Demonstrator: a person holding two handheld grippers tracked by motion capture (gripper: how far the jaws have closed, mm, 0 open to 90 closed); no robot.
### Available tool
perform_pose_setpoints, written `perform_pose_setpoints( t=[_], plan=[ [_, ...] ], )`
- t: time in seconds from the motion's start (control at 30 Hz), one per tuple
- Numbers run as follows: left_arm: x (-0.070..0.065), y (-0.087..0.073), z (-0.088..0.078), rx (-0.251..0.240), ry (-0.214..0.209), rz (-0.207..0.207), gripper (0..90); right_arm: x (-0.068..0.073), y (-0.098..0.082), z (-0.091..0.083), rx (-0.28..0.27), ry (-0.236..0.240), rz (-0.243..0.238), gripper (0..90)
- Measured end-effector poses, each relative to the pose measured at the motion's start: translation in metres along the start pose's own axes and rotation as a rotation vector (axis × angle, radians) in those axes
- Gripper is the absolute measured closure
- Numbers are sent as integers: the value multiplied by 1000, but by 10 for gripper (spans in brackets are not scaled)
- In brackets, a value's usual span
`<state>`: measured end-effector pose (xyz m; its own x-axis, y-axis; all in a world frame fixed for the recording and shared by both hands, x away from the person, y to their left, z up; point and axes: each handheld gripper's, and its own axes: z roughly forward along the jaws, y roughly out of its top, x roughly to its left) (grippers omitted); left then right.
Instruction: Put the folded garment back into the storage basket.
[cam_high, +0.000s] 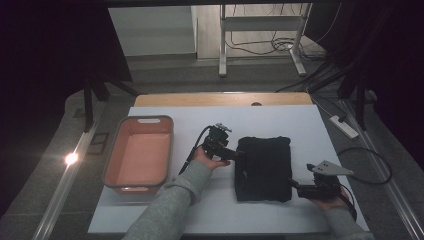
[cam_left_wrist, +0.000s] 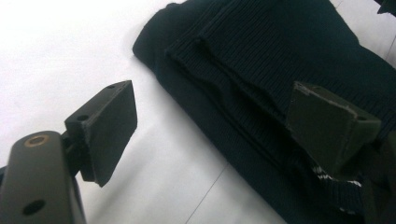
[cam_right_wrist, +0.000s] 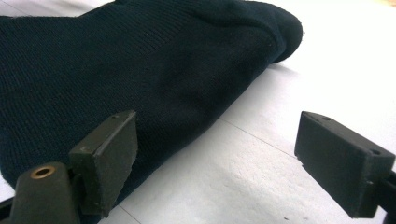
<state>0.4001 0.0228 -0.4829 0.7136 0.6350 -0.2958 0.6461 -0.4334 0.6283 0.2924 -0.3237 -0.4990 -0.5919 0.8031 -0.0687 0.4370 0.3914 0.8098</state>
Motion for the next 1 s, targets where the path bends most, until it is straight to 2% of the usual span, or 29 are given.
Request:
perform_pose_setpoints(
  t=[0.27,0.5,1.0],
  plan=[
    [7,2,6,-2,-3,-18,165,0,0,0,0,0,-2,143],
    [11,3,11,-3,4,-17,163,0,0,1,1,1,-1,143],
    [6,16,20,2,3,-2,163,0,0,1,0,2,-1,142]
  ],
)
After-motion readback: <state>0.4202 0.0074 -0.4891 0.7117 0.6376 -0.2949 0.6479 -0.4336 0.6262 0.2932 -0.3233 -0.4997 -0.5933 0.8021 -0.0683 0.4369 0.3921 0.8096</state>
